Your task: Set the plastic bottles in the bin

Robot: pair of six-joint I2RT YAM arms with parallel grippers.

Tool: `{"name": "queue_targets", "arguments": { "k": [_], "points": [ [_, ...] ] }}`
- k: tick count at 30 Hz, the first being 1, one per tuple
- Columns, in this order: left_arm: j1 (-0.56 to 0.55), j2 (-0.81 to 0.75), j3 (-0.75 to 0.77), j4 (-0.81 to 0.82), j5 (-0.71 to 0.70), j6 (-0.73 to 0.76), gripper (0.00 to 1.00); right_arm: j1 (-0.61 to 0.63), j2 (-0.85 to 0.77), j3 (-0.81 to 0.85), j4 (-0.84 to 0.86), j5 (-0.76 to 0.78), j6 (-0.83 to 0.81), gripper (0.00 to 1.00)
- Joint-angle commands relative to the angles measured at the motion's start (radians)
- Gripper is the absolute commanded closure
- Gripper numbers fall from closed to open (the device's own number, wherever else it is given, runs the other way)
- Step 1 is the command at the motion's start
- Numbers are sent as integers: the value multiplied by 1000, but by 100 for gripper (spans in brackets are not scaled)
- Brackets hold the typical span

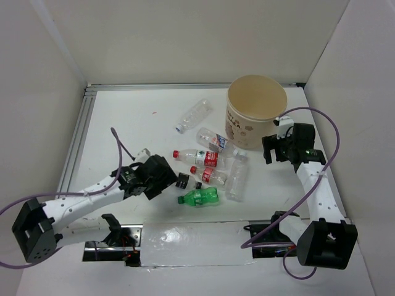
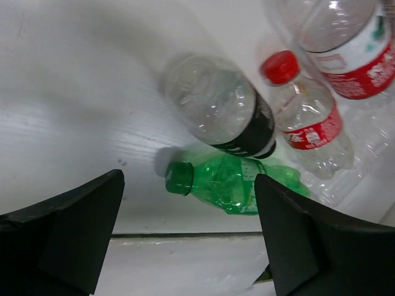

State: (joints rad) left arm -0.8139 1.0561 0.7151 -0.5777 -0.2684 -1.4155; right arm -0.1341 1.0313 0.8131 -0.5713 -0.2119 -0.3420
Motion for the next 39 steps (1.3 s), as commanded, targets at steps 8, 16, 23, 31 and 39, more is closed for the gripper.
{"name": "queue_targets", "arguments": {
  "k": [8, 16, 23, 31, 39],
  "points": [
    [-45, 237, 89, 91, -63, -313, 0, -6, -7, 20, -38, -118, -64, 1],
    [-24, 378, 98, 194, -35, -345, 0, 31, -16, 30, -117, -286, -199, 1],
    [18, 436, 63, 354, -8, -355, 0, 86, 55, 81, -150, -405, -207, 2],
    [38, 561, 185, 317, 11, -304, 6, 136, 151, 103, -142, -413, -144, 5],
    [47, 507, 113, 317, 2, -195, 64, 180, 181, 112, -153, -403, -135, 6]
  ]
}}
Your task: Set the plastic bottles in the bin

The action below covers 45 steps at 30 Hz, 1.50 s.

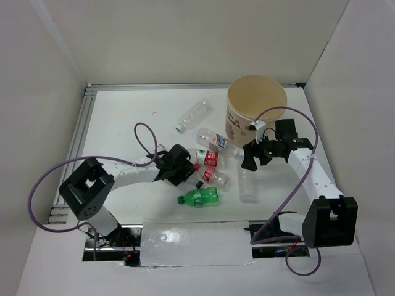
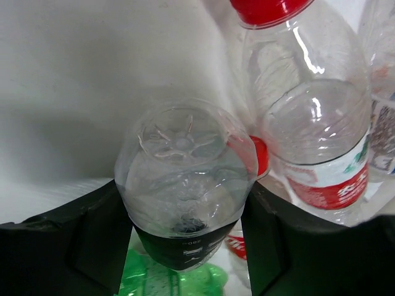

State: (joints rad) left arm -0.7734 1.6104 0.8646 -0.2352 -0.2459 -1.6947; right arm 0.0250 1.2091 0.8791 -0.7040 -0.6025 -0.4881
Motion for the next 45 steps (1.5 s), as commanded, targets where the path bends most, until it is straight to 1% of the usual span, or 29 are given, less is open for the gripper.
{"name": "queue_targets", "arguments": {
  "k": [1, 2, 5, 7, 8, 9, 11, 12, 13, 15, 16, 18, 19, 21, 22, 24, 25, 26, 28, 29, 30, 31, 32, 33, 34, 37, 41, 44, 45],
  "points": [
    [6, -67, -47, -26, -21, 108, 69, 21, 3, 46, -20, -31, 26, 8],
    [-6, -92, -59, -26, -32, 165, 76, 21, 3, 46, -20, -46, 26, 8],
    [-42, -231, -79, -47, -73, 262, 87, 21, -6, 46, -20, -81, 26, 9],
    [-90, -354, -55, -56, -117, 380, 94, 21, -28, 46, -31, -82, 26, 9],
    [-101, -386, -41, -37, -140, 429, 94, 21, -52, 46, -31, -73, 26, 9],
    [-101, -414, -9, 6, -141, 519, 96, 21, -66, 46, -31, -72, 26, 12],
    [-110, -446, 34, 78, -141, 616, 97, 21, -112, 46, -16, -19, 58, 16],
    [-110, -446, 100, 132, -141, 686, 97, 21, -126, 37, 4, 45, 78, 25],
    [-110, -446, 137, 161, -141, 723, 97, 21, -138, 37, 5, 46, 103, 28],
    [-110, -371, 221, 218, -156, 821, 97, 21, -158, 37, 14, 147, 147, 30],
    [-110, -339, 311, 287, -156, 854, 97, 21, -173, 37, 24, 180, 164, 30],
    [-98, -258, 417, 336, -156, 906, 96, 21, -183, 46, 35, 288, 222, 27],
    [-98, -165, 536, 350, -141, 937, 96, 4, -183, 57, 35, 312, 236, 27],
    [-73, -71, 661, 384, -110, 970, 94, -14, -192, 67, 35, 354, 259, 18],
    [-73, 22, 777, 398, -110, 981, 94, -32, -192, 78, 35, 377, 272, 18],
    [-61, 126, 908, 410, -81, 1004, 90, -56, -180, 98, 25, 411, 272, 16],
    [-52, 181, 980, 389, -81, 1021, 82, -65, -180, 124, 24, 411, 272, 15],
    [-52, 298, 1142, 361, -81, 1030, 78, -74, -162, 138, 6, 411, 252, 13],
    [-52, 420, 1310, 236, -81, 1049, 71, -74, -125, 175, -41, 422, 162, 8],
    [-43, 475, 1441, 197, -81, 1049, 54, -74, -109, 175, -64, 422, 119, 7],
    [-43, 552, 1479, 169, -81, 1049, 48, -74, -93, 191, -136, 400, 64, 5],
    [-32, 574, 1493, 159, -52, 1049, 41, -74, -65, 192, -172, 389, -51, 5],
    [-32, 574, 1469, 158, -43, 1032, 20, -74, -65, 192, -205, 380, -110, 3],
    [-21, 583, 1444, 180, -26, 1032, 10, -85, -54, 175, -236, 371, -169, 1],
    [-21, 583, 1421, 191, -10, 1032, 3, -85, -68, 155, -280, 360, -285, 1],
    [-21, 573, 1396, 200, 31, 1029, 0, -85, -132, 31, -264, 372, -430, 1],
    [-21, 528, 1396, 200, 54, 1111, 0, -85, -157, -118, -160, 397, -474, 1],
    [-47, 406, 1322, 200, 31, 1194, 0, -94, -80, -140, -92, 408, -474, 1],
    [-62, 308, 1223, 186, 14, 1264, 0, -94, -36, -163, -42, 418, -465, 1]
  ]
}}
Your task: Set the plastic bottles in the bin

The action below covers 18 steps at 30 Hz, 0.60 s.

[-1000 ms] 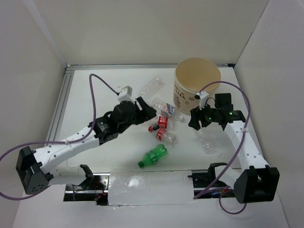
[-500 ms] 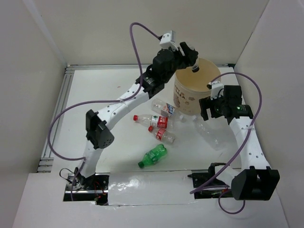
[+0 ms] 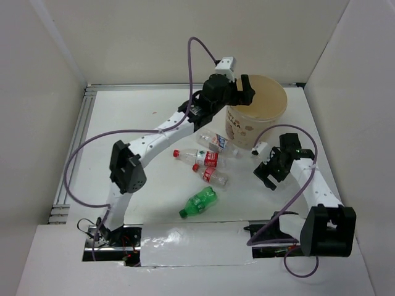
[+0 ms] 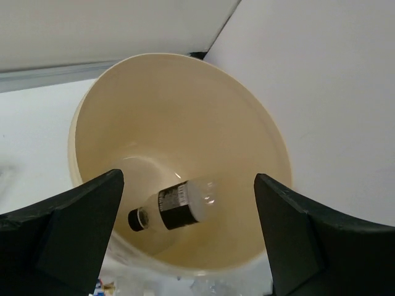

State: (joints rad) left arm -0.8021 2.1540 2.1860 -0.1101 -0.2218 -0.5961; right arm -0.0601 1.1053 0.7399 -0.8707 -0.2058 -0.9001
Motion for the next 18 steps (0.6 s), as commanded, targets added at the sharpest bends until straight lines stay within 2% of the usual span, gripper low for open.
{"name": "queue_targets", "arguments": {
  "k": [1, 3, 4, 5, 6, 7, 9, 10, 14, 15, 17, 18],
  "points": [
    [-48, -294, -168, 61, -10, 167, 0, -9, 68, -24, 149, 22, -53, 1],
    [-63, -417, -331, 47, 4, 221, 0, -9, 137, -37, 196, 31, -43, 1],
    [-63, -478, -508, 37, 4, 232, 0, -9, 163, -37, 212, 31, -43, 1],
    [-92, -600, -604, 36, 4, 243, 0, -9, 212, -37, 222, 31, -43, 1],
    [-106, -662, -697, 23, -5, 243, 0, -9, 234, -37, 236, 31, -43, 3],
    [-117, -719, -879, 12, -5, 243, 0, -21, 252, -37, 236, 31, -52, 8],
    [-155, -874, -1036, -20, -25, 194, 0, -21, 275, -37, 236, 10, -63, 10],
    [-164, -919, -1163, -55, -25, 180, 0, -30, 275, -48, 236, 9, -78, 13],
    [-241, -1072, -1382, -85, -25, 87, 0, -40, 216, -48, 156, -55, -144, 31],
    [-279, -1089, -1411, -85, -34, 72, 0, -40, 162, -48, 83, -93, -196, 45],
    [-311, -1112, -1469, -94, -43, 38, 0, -50, 90, -13, -9, -135, -265, 52],
    [-347, -1112, -1485, -94, -60, 26, 0, -50, 9, 5, -113, -182, -310, 63]
  ]
}}
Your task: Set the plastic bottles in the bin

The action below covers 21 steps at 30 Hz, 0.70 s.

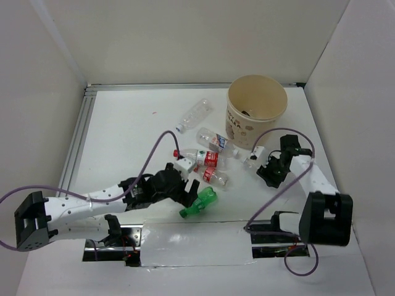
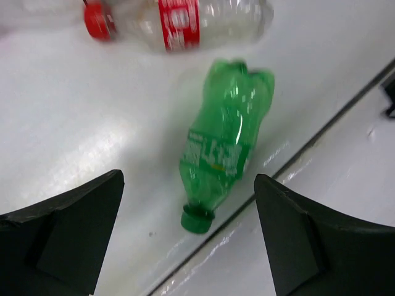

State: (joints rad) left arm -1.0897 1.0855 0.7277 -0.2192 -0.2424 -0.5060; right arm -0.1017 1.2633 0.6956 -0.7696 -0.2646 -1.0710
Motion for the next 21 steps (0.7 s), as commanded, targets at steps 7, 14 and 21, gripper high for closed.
{"name": "queue_targets", "arguments": {
  "k": [7, 14, 21],
  "points": [
    [-142, -7, -80, 84, -60, -20, 0, -9, -266, 384, -545, -410, -395, 64],
    [-142, 79, -80, 127, -106, 1, 0, 10, -194, 701, -424, -671, -142, 72],
    [-151, 145, -90, 175, -129, -22, 0, 10, -132, 697, 325, -536, 482, 69]
  ]
}}
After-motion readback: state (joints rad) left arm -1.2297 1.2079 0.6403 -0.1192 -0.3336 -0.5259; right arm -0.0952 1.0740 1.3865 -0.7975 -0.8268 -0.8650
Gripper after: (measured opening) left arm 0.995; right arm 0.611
